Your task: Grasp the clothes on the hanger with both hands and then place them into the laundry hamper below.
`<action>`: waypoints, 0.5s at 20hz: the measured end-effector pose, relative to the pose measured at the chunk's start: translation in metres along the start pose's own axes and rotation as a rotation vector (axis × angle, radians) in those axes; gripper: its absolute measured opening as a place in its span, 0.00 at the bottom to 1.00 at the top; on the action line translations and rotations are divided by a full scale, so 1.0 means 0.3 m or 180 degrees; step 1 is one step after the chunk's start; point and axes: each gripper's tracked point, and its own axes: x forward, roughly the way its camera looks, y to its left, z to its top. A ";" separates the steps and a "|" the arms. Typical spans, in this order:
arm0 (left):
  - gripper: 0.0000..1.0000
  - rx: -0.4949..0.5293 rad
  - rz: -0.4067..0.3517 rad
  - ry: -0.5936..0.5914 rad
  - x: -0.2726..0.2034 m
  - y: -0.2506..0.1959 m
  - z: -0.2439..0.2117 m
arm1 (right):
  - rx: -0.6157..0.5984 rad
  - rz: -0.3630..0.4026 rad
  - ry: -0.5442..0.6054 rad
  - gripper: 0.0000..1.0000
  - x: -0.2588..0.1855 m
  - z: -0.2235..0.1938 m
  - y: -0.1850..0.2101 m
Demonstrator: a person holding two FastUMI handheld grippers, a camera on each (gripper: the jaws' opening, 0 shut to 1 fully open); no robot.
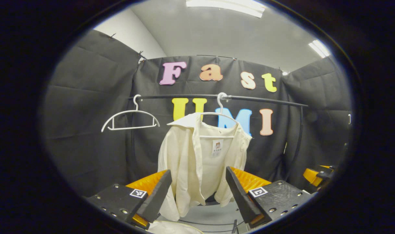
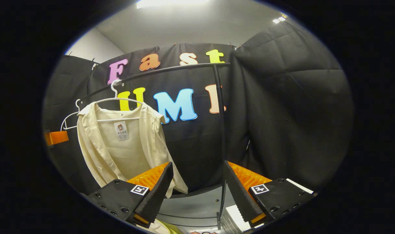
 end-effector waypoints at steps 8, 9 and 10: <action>0.98 0.0014 0.0455 0.0095 0.343 -0.012 -0.086 | -0.0067 0.0399 0.0123 0.98 0.291 -0.039 0.020; 0.99 -0.0027 0.0533 0.0099 0.374 -0.010 -0.099 | -0.0092 0.0456 0.0136 0.98 0.320 -0.047 0.026; 0.99 -0.0077 0.0616 0.0101 0.405 -0.010 -0.107 | -0.0121 0.0509 0.0146 0.98 0.348 -0.052 0.029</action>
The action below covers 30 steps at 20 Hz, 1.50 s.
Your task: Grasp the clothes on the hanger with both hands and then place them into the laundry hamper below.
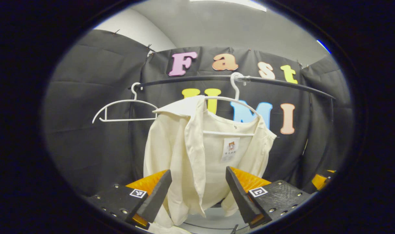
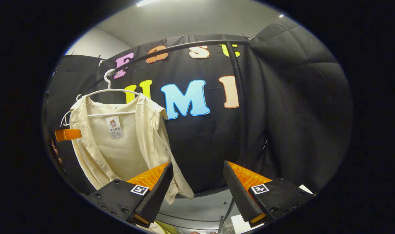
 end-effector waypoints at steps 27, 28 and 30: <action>0.10 0.0167 0.0958 -0.0174 0.271 0.151 0.058 | -0.0108 0.0857 0.0100 0.93 0.289 -0.015 0.202; 0.01 0.0161 0.0833 -0.0171 0.265 0.132 0.056 | -0.0050 0.0952 0.0077 0.98 0.299 0.003 0.246; 0.01 0.0118 0.0721 -0.0182 0.240 0.110 0.052 | 0.0006 0.1065 -0.0030 0.98 0.333 0.054 0.310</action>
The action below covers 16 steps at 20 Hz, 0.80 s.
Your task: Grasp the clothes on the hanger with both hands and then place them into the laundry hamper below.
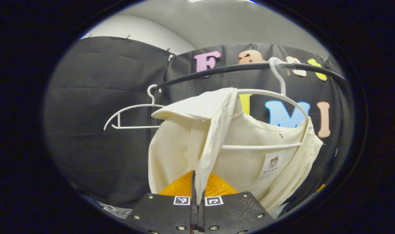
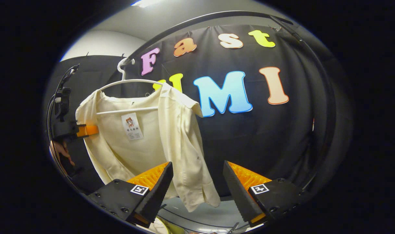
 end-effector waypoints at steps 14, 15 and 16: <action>0.01 -0.0146 -0.0129 -0.0140 -0.092 0.060 0.101 | 0.0000 0.0249 0.0046 0.98 0.316 0.040 0.259; 0.01 -0.0168 -0.0125 -0.0143 -0.092 0.055 0.098 | -0.0032 0.0230 0.0037 0.98 0.318 0.037 0.272; 0.01 -0.0189 -0.0123 -0.0143 -0.092 0.052 0.099 | -0.0097 0.0192 0.0026 0.98 0.328 0.033 0.277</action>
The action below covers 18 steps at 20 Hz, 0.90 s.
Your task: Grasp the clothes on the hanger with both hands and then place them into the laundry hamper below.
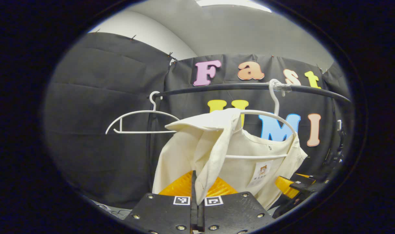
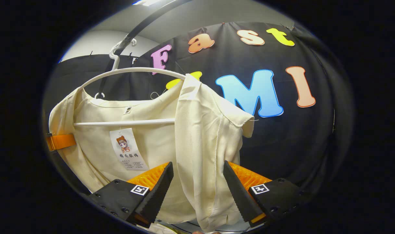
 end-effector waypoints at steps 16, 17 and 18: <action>0.01 -0.0201 0.0049 -0.0021 -0.014 0.048 0.024 | 0.0259 -0.0003 -0.0143 0.04 0.123 0.042 -0.141; 0.01 -0.0224 0.0047 -0.0019 -0.016 0.053 0.028 | 0.0287 -0.0047 -0.0176 0.04 0.123 0.057 -0.162; 0.01 -0.0232 0.0067 -0.0027 -0.016 0.068 0.034 | 0.0296 -0.0091 -0.0215 0.04 0.120 0.070 -0.174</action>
